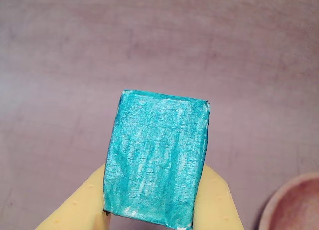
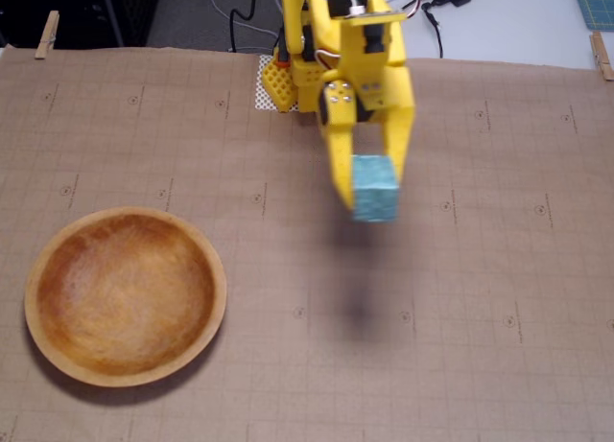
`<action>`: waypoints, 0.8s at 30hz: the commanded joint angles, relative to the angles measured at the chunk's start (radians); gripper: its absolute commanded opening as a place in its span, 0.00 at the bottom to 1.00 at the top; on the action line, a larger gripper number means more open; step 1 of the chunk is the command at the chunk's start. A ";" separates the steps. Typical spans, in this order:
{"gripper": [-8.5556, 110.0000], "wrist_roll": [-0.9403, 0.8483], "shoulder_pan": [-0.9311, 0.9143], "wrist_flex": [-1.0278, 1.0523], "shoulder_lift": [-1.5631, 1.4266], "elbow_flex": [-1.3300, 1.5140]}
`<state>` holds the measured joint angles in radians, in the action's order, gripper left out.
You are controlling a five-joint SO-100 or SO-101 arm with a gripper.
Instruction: Grasp a blue block and put it in the bowl.
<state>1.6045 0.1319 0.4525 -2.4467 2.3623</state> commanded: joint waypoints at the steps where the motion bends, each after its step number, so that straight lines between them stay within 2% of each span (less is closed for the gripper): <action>1: 0.08 -0.020 -0.095 0.000 -0.029 -0.025; 13: 0.08 -0.034 -0.357 -0.002 0.040 -0.025; 24: 0.08 -0.035 -0.462 -0.241 0.293 -0.011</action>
<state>1.5785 -0.3114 0.2792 -2.1967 2.3761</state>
